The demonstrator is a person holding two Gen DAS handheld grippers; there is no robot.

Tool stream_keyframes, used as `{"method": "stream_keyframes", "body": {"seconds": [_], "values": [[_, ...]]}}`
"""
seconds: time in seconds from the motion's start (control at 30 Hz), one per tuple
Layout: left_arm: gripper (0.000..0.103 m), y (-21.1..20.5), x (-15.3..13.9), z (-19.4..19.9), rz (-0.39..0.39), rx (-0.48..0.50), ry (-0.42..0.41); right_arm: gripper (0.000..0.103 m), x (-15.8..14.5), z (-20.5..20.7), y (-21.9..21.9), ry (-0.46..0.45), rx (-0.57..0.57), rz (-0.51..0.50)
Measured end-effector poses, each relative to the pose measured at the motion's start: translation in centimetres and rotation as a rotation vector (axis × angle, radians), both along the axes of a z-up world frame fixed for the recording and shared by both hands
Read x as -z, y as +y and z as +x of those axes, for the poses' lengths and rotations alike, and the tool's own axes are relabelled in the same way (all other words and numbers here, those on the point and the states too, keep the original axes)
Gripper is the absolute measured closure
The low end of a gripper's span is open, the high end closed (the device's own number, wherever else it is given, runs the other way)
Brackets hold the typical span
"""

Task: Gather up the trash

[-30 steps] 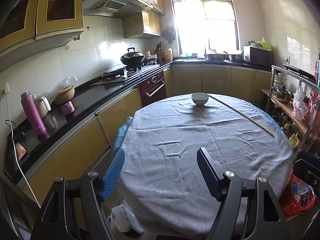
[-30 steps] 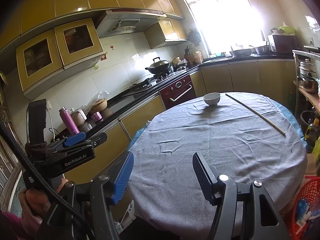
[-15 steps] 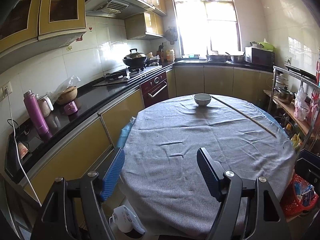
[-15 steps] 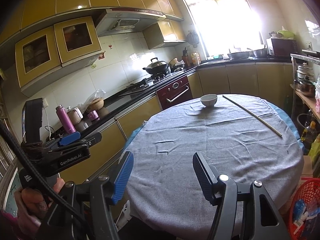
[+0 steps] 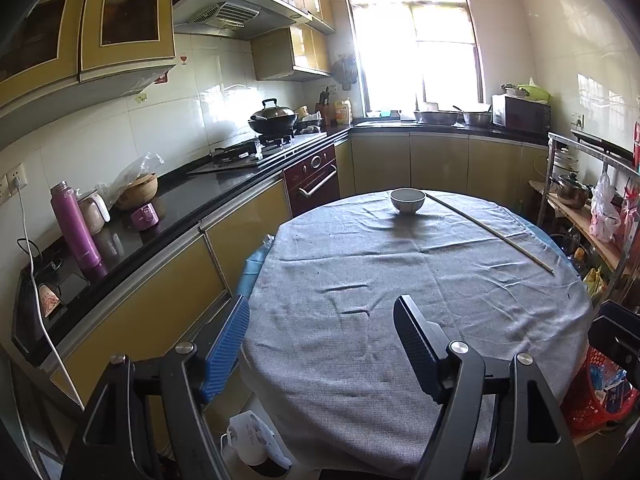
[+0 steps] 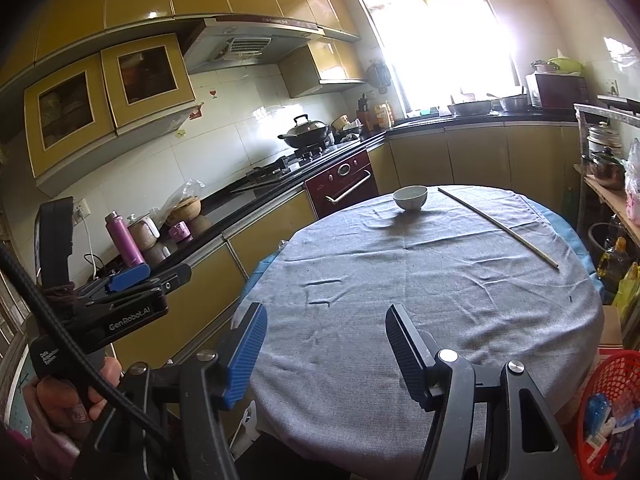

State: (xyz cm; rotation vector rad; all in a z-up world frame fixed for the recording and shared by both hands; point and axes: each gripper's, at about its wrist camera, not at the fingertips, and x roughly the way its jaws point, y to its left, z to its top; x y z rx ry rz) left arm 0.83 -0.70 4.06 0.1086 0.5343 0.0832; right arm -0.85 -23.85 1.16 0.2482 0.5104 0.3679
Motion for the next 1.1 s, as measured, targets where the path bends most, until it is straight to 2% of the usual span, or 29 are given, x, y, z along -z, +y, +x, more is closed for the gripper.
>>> {"method": "stream_keyframes", "body": {"seconds": [1.1], "values": [[0.028,-0.10,-0.06,-0.34,-0.003,-0.006,-0.003,0.037,0.33,-0.04,-0.33,0.021,0.017,0.006]]}}
